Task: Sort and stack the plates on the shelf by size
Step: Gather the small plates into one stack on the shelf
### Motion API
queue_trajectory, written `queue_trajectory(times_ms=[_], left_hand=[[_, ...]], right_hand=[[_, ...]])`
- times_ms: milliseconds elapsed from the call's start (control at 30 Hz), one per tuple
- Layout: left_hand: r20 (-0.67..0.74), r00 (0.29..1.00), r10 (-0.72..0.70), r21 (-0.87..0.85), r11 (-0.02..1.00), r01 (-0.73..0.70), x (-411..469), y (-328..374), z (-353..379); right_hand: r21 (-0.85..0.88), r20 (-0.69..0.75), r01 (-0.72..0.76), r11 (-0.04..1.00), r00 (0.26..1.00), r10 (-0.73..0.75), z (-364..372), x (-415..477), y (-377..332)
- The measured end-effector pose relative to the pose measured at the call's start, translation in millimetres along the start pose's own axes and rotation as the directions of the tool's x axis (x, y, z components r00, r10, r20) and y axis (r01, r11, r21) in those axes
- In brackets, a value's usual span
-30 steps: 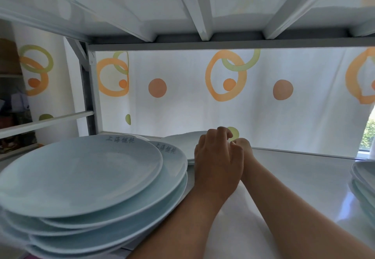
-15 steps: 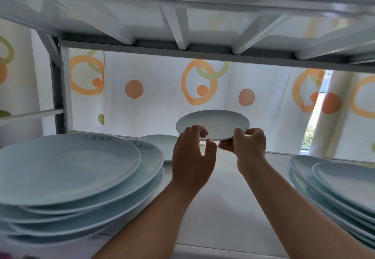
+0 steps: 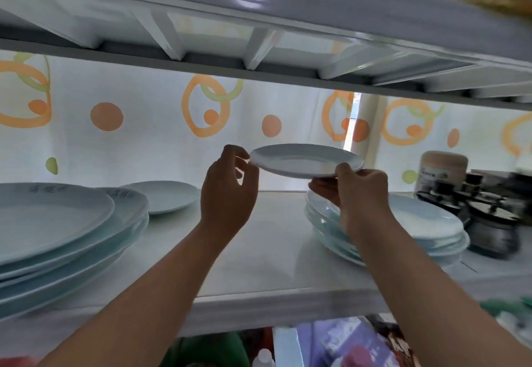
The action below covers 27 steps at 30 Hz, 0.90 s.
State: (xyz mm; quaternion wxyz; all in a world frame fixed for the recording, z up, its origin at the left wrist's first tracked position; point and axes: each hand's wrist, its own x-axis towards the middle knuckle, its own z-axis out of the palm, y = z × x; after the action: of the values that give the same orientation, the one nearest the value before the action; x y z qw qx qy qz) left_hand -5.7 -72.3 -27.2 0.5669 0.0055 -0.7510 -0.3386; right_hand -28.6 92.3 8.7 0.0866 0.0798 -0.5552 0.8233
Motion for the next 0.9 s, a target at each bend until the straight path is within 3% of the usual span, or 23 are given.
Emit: queue_trajectory(times_ms=[267, 633, 900], left_hand=[[0.134, 0.99, -0.035, -0.055, 0.998, 0.043, -20.7, 35.0, 27.5], [0.188, 0.98, -0.062, -0.052, 0.996, 0.073, -30.5, 45.2, 31.1], [0.25, 0.963, -0.102, -0.048, 0.992, 0.118, -34.7, 43.2, 33.4]], right_hand=[[-0.008, -0.097, -0.018, 1.0, 0.995, 0.018, -52.7, -7.0, -19.1], [-0.039, -0.132, -0.089, 0.995, 0.988, 0.084, -69.6, -15.5, -11.0], [-0.223, -0.152, 0.019, 0.975, 0.987, -0.055, -76.1, -17.0, -7.7]])
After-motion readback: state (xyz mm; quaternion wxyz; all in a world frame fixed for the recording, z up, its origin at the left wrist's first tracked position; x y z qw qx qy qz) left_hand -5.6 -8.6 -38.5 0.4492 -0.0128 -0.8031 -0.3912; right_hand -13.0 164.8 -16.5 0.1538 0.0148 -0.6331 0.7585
